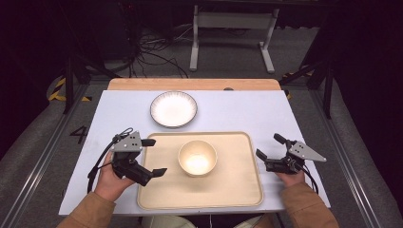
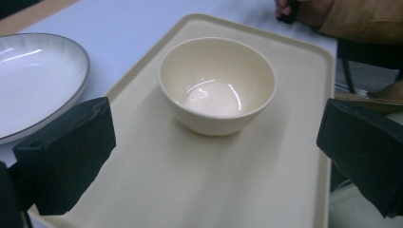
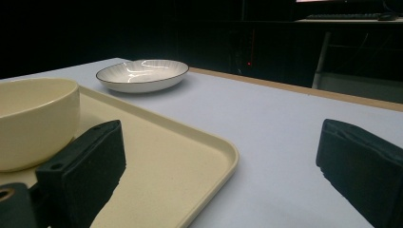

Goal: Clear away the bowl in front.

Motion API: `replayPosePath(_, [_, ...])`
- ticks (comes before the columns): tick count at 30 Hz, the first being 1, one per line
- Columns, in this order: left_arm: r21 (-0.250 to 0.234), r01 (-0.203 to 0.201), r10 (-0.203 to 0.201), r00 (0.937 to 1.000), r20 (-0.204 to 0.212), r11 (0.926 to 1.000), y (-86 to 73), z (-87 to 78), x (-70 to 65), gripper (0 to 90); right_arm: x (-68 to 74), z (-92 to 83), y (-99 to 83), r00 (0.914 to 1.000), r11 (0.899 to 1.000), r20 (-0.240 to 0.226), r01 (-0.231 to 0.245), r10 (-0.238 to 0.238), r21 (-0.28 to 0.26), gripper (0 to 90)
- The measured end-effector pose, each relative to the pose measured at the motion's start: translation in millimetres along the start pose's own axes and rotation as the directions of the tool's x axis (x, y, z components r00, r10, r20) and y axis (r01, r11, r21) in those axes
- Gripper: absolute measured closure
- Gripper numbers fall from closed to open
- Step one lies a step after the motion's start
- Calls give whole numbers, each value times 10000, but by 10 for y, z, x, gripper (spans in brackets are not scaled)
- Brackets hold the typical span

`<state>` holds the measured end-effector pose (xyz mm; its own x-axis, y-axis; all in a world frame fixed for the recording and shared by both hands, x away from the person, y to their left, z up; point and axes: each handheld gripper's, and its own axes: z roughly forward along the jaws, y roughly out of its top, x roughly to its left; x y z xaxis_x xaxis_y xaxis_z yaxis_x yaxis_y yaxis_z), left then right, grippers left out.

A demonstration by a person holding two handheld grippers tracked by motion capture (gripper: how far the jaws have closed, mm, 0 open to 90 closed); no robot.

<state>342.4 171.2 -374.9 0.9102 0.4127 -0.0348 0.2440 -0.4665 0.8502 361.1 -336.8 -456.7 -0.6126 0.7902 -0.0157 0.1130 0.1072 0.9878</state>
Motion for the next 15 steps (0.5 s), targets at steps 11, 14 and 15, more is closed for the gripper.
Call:
replayPosePath(11, [-1435, 481, -644, 9917, -1111, 9885, -465, -79, 54, 0, -3, -2, 0, 10000, 10000, 1, -40, 40, -19, 30])
replayPosePath(14, [-1762, 557, -825, 9854, -1487, 9828, -564, -115, 64, 0, -5, -1, 0, 10000, 10000, 3, -43, 43, -28, 30])
replayPosePath(15, [-1930, 663, -966, 9837, -1520, 9790, -592, -123, 68, 0, -5, -2, 0, 10000, 10000, 1, -47, 47, -31, 30])
